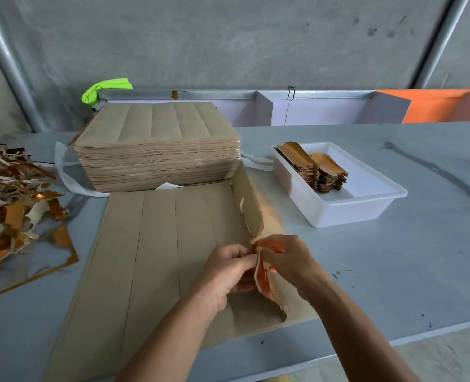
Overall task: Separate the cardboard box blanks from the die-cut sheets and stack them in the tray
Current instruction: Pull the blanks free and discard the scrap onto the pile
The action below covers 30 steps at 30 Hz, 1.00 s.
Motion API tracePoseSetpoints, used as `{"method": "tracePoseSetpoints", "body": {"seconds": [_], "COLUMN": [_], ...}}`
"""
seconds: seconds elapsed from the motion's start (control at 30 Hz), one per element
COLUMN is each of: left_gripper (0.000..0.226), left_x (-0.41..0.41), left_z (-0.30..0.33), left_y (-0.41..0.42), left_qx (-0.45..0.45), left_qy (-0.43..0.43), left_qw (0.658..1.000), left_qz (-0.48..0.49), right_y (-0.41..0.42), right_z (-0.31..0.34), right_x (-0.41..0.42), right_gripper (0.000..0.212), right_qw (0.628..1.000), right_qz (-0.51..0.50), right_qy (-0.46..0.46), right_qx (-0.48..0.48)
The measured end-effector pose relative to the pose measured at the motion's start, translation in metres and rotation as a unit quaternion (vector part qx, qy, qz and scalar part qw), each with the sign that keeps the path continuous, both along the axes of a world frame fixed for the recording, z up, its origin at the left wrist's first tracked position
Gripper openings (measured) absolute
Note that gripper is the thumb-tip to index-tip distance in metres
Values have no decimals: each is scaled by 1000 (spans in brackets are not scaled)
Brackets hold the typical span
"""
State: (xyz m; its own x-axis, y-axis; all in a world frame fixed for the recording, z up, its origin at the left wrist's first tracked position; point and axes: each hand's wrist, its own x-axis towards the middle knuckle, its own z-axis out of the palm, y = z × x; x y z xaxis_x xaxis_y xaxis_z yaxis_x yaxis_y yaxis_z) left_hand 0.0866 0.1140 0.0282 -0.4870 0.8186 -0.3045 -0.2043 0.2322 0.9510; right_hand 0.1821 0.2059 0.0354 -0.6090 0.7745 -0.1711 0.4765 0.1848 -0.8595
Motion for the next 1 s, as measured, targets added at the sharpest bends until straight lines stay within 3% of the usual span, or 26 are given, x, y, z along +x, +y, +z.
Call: {"method": "tracePoseSetpoints", "body": {"seconds": [0.13,0.23,0.3,0.37,0.47,0.6,0.7,0.77,0.87,1.0], "left_gripper": [6,3,11,23,48,67,35,12,14,15], "left_x": [2,2,2,-1,-12,-23,-35,-45,-54,-53], "left_z": [-6,-9,-9,-7,3,16,8,0,-13,-21], "left_y": [1,1,4,12,31,58,71,71,60,45], "left_qx": [15,20,4,-19,-53,-148,-143,-124,-106,-59], "left_qy": [-20,-15,4,79,253,332,290,209,126,30], "left_qw": [998,995,998,996,959,928,942,960,970,975], "left_qz": [-56,-94,-59,28,115,77,90,136,177,210], "right_y": [7,13,18,23,24,13,8,13,21,23], "right_z": [5,7,8,8,10,10,6,4,3,-4], "right_x": [0,2,3,5,3,-9,-16,-13,0,14], "right_gripper": [15,16,10,19,25,22,16,13,5,4], "right_qw": [992,994,998,998,994,986,983,993,993,964], "right_qz": [-9,2,-19,-35,-32,16,26,-6,-77,-144], "right_qy": [48,13,-18,-56,-80,-83,-85,-76,-25,79], "right_qx": [-119,-111,-58,9,69,144,163,86,-84,-209]}}
